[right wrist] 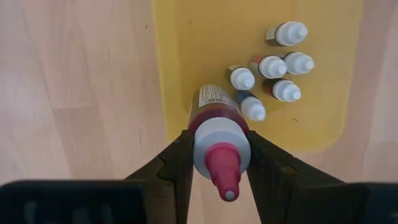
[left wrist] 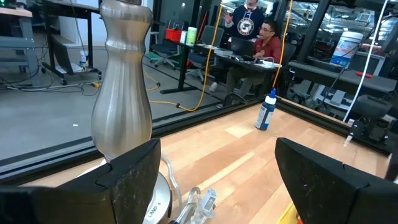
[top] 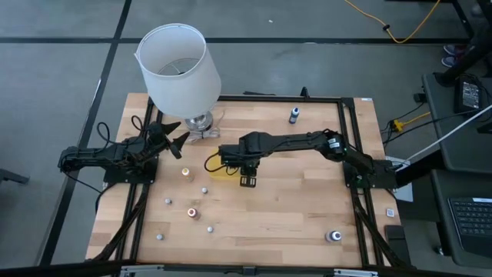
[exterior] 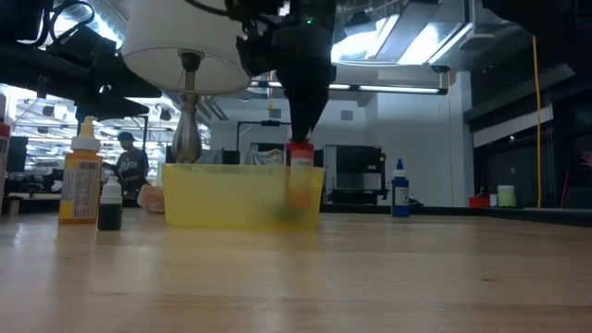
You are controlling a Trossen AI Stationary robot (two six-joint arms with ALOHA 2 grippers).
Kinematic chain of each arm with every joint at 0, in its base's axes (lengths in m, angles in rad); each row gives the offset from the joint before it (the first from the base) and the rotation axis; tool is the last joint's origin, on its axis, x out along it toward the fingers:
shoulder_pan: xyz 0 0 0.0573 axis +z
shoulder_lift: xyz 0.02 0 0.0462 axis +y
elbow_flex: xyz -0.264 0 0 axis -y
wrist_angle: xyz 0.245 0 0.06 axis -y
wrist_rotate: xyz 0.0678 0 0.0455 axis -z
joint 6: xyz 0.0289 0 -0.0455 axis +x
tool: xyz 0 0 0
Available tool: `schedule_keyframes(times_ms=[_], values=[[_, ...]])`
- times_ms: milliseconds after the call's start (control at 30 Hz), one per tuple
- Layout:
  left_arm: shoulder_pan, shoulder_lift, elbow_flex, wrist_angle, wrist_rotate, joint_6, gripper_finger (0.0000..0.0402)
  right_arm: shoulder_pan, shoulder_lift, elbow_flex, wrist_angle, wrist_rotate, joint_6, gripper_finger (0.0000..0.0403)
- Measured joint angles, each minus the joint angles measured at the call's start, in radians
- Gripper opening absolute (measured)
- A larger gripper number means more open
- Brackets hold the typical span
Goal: Pick & Place food coloring
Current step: Put the red food coloring bottle into the yellow bin, then put the purple ink bottle into the yellow bin
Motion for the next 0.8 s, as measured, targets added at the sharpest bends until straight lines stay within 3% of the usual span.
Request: schedule_keyframes(times_ms=[333, 800], values=[[0.000, 0.000, 0.000, 0.000, 0.000, 0.000, 0.0312, -0.002, 0.023, -0.001, 0.034, -0.033, -0.031, 0.0135], [0.000, 0.000, 0.000, 0.000, 0.000, 0.000, 0.0312, -0.008, 0.020, 0.003, 0.010, -0.042, -0.020, 0.0205]])
